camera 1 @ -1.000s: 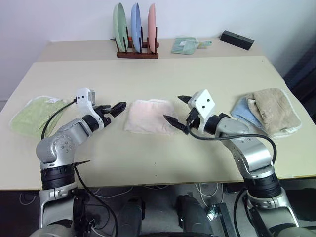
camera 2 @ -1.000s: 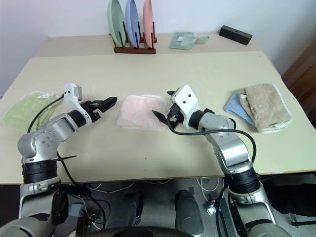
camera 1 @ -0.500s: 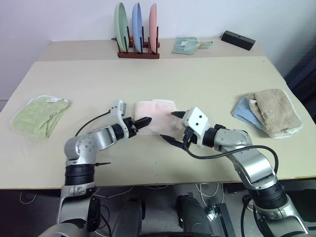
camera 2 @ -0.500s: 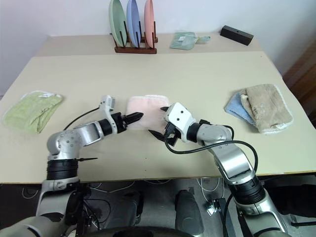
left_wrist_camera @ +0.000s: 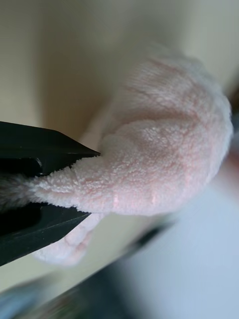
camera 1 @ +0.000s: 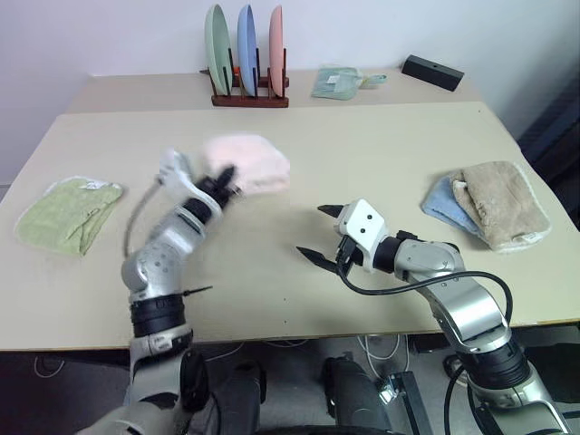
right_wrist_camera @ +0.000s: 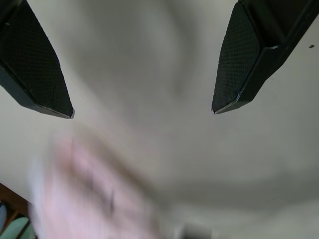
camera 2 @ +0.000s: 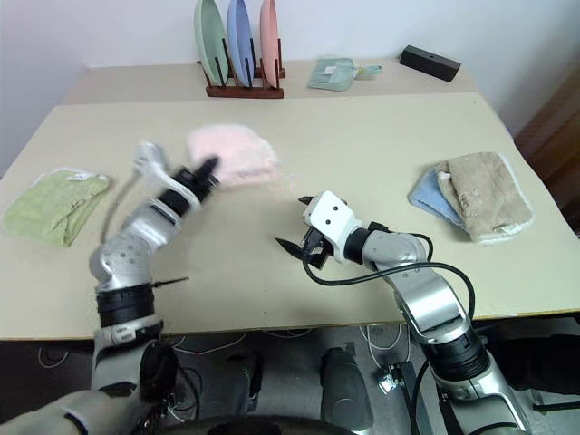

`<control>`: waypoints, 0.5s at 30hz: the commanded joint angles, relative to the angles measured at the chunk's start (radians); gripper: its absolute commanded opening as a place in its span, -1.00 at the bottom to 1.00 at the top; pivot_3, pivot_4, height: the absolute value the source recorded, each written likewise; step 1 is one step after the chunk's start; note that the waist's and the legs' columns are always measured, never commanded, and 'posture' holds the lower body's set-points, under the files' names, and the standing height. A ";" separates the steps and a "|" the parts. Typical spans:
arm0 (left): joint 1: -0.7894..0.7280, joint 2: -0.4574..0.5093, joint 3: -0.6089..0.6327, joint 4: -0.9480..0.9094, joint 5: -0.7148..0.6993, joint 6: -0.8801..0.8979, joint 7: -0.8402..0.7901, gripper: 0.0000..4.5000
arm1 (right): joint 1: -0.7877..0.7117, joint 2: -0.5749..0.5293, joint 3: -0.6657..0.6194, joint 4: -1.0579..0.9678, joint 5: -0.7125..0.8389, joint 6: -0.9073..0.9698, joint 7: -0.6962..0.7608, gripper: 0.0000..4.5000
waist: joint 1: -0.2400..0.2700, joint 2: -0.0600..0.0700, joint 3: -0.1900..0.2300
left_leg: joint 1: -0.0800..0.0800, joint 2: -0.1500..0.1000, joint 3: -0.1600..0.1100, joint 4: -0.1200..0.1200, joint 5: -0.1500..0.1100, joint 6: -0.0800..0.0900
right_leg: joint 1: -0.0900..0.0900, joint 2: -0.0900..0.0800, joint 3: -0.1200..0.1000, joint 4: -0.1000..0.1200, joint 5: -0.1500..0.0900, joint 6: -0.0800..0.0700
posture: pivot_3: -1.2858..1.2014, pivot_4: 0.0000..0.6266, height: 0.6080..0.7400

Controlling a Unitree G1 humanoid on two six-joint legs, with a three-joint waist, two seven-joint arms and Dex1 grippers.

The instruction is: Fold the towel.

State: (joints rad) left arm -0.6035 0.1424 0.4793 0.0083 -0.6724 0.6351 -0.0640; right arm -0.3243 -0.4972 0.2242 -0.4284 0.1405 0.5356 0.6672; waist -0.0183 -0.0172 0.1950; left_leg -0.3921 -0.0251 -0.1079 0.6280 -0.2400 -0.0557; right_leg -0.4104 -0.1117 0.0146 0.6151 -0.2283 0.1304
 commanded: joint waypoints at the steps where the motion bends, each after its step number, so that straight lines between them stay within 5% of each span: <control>1: -0.006 0.086 0.116 0.002 0.037 -0.136 0.066 -0.93 | -0.011 -0.003 -0.010 -0.037 -0.001 -0.025 -0.001 1.00 | 0.000 0.000 0.000 | 0.000 0.000 0.000 0.000 0.000 0.000 | 0.000 0.000 0.000 0.000 0.000 0.000 | 0.03 -0.52 1.00; 7: 0.070 0.236 0.273 0.070 0.009 -0.174 0.088 -0.93 | -0.003 -0.014 -0.008 -0.021 -0.002 -0.045 0.014 1.00 | 0.006 -0.001 0.000 | 0.000 0.000 0.000 0.001 0.000 0.000 | 0.000 0.000 0.000 -0.001 0.000 0.000 | 0.03 -0.52 1.00; 12: 0.176 0.217 0.360 0.072 -0.052 -0.161 0.141 -0.93 | -0.015 -0.008 -0.001 0.005 -0.007 -0.062 0.022 1.00 | 0.008 -0.002 0.000 | 0.000 0.000 0.000 0.001 0.000 0.000 | 0.001 0.000 0.000 -0.001 0.000 0.000 | 0.03 -0.52 1.00; 15: 0.223 0.177 0.376 0.035 -0.084 -0.176 0.158 -0.48 | -0.015 -0.009 0.004 0.017 -0.013 -0.075 0.028 1.00 | 0.007 -0.003 0.000 | 0.000 0.000 -0.001 0.001 0.000 0.000 | 0.001 0.000 -0.001 -0.001 0.000 0.000 | 0.03 -0.52 1.00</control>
State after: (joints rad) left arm -0.3841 0.3170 0.8380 0.1025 -0.7265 0.4837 0.0838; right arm -0.3257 -0.5026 0.2278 -0.4002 0.1308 0.4878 0.6906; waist -0.0110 -0.0200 0.1947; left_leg -0.3924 -0.0254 -0.1084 0.6288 -0.2401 -0.0559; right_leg -0.4093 -0.1121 0.0141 0.6146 -0.2284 0.1305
